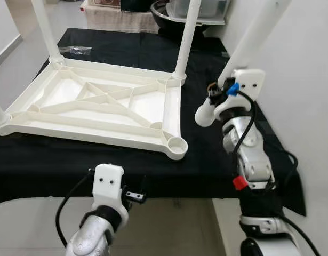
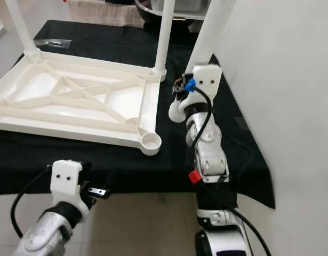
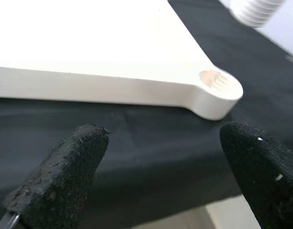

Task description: Building children table

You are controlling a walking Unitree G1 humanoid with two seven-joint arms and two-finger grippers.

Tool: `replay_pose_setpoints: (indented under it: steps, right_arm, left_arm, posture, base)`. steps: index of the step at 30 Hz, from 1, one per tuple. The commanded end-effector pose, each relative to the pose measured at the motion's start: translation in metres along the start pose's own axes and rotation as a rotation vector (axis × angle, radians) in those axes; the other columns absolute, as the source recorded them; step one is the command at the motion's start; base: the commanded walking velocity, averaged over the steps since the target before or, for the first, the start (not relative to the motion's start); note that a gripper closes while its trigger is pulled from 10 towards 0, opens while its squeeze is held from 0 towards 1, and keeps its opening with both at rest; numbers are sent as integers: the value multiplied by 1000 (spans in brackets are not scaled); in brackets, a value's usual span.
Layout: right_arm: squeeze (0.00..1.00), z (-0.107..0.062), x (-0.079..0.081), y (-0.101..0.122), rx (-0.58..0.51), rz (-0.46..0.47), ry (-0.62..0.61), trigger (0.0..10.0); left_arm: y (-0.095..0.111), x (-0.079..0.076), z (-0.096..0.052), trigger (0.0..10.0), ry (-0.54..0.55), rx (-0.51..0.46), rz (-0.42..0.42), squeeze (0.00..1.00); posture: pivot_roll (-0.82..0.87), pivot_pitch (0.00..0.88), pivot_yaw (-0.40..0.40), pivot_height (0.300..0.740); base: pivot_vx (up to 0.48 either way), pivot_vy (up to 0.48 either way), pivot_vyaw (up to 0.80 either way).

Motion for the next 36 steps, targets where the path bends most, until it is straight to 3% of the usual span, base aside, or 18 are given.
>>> replay_pose_setpoints:
  steps: [1, 10, 11, 12, 14, 16, 17, 19, 20, 25, 26, 29, 36]
  right_arm:
    - [0, 2, 3, 2, -4, 23, 10, 10000]
    - [0, 24, -3, 14, -10, 87, 25, 10000]
    - [0, 28, -2, 17, -14, 99, 54, 10000]
    - [0, 35, 3, 17, 31, 184, 142, 10000]
    - [0, 35, 3, 17, 31, 184, 142, 10000]
    - [0, 42, 8, 13, 97, 196, 265, 10000]
    - [0, 42, 8, 13, 97, 196, 265, 10000]
    - [0, 45, 12, 3, 204, 167, 427, 10000]
    - [0, 45, 12, 3, 204, 167, 427, 10000]
    - [0, 40, 24, -7, 364, 248, 768, 10000]
    - [0, 40, 24, -7, 364, 248, 768, 10000]
    - [0, 36, 36, 5, 321, 363, 993, 10000]
    - [0, 38, 38, 15, 289, 462, 1144, 10000]
  left_arm:
    - [-5, 0, -1, 10000, -2, 22, -3, 0]
    - [-5, -1, -1, 10000, -9, 29, 3, 0]
    - [-5, -1, -1, 10000, -5, 30, -1, 0]
    - [-5, -2, -1, 10000, -4, 29, -1, 0]
    - [-5, -2, -1, 10000, -4, 29, -1, 0]
    - [-6, -1, -3, 10000, 6, 33, -2, 0]
    - [-6, -1, -3, 10000, 6, 33, -2, 0]
    - [-4, -3, -5, 10000, -12, 30, -18, 0]
    - [-4, -3, -5, 10000, -12, 30, -18, 0]
    - [1, -8, -13, 10000, -79, 7, -55, 0]
    - [1, -8, -13, 10000, -79, 7, -55, 0]
    - [2, -11, -17, 10000, -94, 13, -51, 0]
    - [2, -10, -27, 10000, -89, 31, -54, 0]
  posture:
    - [120, 87, -110, 740]
    - [119, 107, -96, 740]
    - [120, 108, -104, 740]
    - [125, 111, -113, 740]
    - [125, 111, -113, 740]
    - [119, 117, -108, 740]
    - [119, 117, -108, 740]
    - [120, 124, -114, 740]
    - [120, 124, -114, 740]
    - [122, 154, -122, 740]
    - [122, 154, -122, 740]
    - [149, 174, -131, 740]
    - [176, 197, -140, 740]
  base:
    - [0, 0, 0]
    - [0, 0, 0]
    - [0, 0, 0]
    - [0, 0, 0]
    - [0, 0, 0]
    - [0, 0, 0]
    - [0, 0, 0]
    - [0, 0, 0]
    - [0, 0, 0]
    - [0, 0, 0]
    - [0, 0, 0]
    - [0, 0, 0]
    - [0, 0, 0]
Point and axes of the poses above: a point about 5 cm out from each wrist's last joint towards the gripper, its own z axis pointing out of the wrist towards the gripper, its own y axis along the axis of the wrist's last joint, x = y × z, the point moved 2 cm from there along z, pointing out of the wrist towards the gripper, and after that the axes turned 9 degrees about z, right-handed, at the moved point
